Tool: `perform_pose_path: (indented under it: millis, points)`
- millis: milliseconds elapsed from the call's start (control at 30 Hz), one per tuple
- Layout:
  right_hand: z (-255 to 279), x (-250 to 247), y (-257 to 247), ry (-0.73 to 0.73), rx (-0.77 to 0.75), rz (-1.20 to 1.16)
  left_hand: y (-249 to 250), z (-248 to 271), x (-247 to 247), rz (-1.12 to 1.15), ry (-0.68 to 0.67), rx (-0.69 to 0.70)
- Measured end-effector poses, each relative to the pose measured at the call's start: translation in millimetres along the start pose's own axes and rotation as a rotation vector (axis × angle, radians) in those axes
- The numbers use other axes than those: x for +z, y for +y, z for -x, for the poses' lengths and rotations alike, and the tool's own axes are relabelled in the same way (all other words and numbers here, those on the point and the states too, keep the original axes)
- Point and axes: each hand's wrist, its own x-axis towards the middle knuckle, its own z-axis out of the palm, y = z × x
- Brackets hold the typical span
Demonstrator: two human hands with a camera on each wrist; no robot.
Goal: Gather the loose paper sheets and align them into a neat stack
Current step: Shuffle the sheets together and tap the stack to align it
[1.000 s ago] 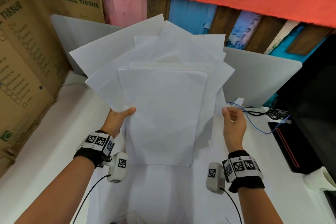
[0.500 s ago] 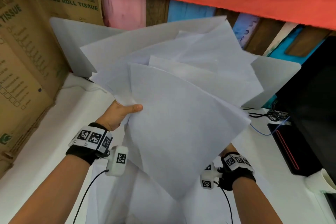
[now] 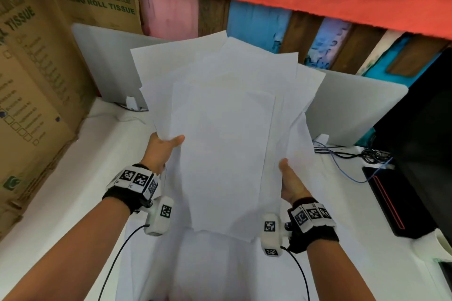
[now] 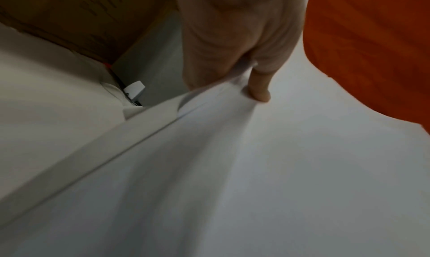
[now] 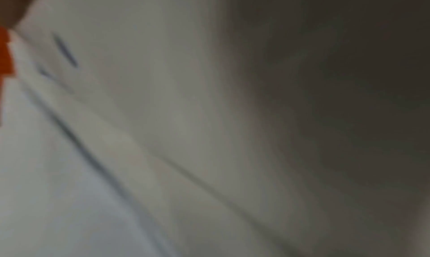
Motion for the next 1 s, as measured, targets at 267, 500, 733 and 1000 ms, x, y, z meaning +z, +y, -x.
perform_pose_path:
  millis: [267,500,733,1000]
  points:
    - [-4,1,-16,0.084,-0.453,0.077,14,17,7,0.040,-0.094,0.191]
    - [-4,-15,6,0.003,-0.345,0.132,-8,25,2,-0.043,-0.238,0.155]
    - [-1,-13,1,0.039,-0.410,0.140,-6,29,-2,-0.007,-0.183,0.131]
    - [14,11,-37,0.054,-0.629,0.126,28,29,13,0.014,-0.052,0.327]
